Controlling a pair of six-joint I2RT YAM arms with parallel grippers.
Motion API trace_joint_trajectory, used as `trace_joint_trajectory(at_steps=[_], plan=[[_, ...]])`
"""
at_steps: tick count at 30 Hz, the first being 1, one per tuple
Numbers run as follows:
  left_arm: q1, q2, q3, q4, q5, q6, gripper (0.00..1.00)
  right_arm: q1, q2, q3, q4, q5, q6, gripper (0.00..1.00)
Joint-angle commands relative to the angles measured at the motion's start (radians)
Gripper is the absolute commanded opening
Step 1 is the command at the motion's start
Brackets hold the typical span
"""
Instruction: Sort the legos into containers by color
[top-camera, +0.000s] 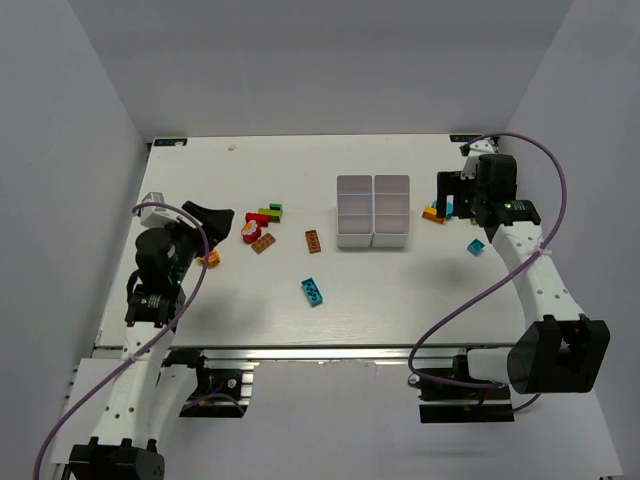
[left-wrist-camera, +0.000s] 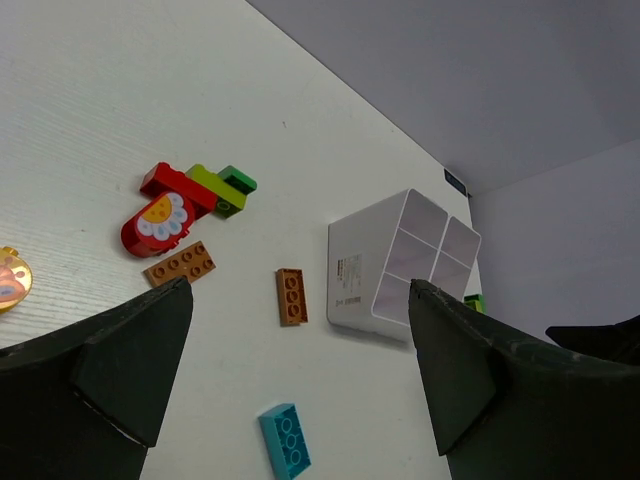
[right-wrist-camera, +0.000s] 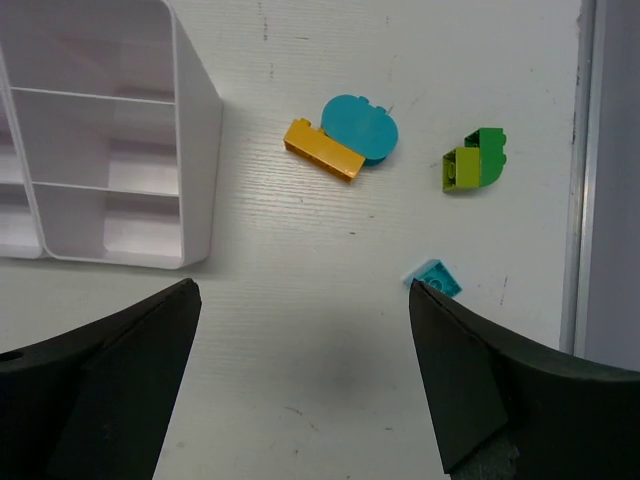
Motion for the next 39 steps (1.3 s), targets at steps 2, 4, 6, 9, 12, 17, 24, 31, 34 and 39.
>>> trace_joint_trajectory(at_steps=[2,4,6,9,12,17,24,31,34,39], plan=[[0.003,-0.02,0.003,0.007,0.018,-0.005,0.98,-0.003,-0.02,-0.009,0.02,-0.152,-0.124,0.89],[0.003,-0.019,0.001,0.004,0.02,-0.006,0.98,-0.003,-0.032,-0.013,-0.007,-0.3,-0.209,0.9],[0.004,-0.019,0.001,-0.004,0.018,-0.008,0.98,-0.001,-0.06,-0.025,-0.029,-0.426,-0.368,0.89],[0.003,-0.019,0.001,-0.007,0.018,-0.015,0.88,-0.001,-0.081,-0.039,-0.1,-0.638,-0.526,0.89],[0.004,-0.016,0.006,-0.012,0.024,-0.02,0.61,0.0,-0.087,-0.037,-0.15,-0.8,-0.597,0.89],[0.003,0.027,0.017,-0.059,0.081,-0.011,0.04,0.087,-0.094,-0.057,-0.132,-0.928,-0.584,0.62],[-0.002,0.2,0.067,-0.187,0.187,0.021,0.48,0.199,0.009,-0.037,-0.1,-0.799,-0.418,0.43],[-0.109,0.279,0.098,-0.208,0.127,0.014,0.81,0.417,0.002,-0.077,-0.005,-0.565,-0.225,0.9],[-0.158,0.288,0.118,-0.252,0.044,0.026,0.82,0.546,-0.006,-0.118,0.038,-0.499,-0.121,0.89],[-0.172,0.233,0.104,-0.27,-0.028,0.0,0.82,0.748,0.072,-0.144,0.057,-0.373,-0.096,0.89]])
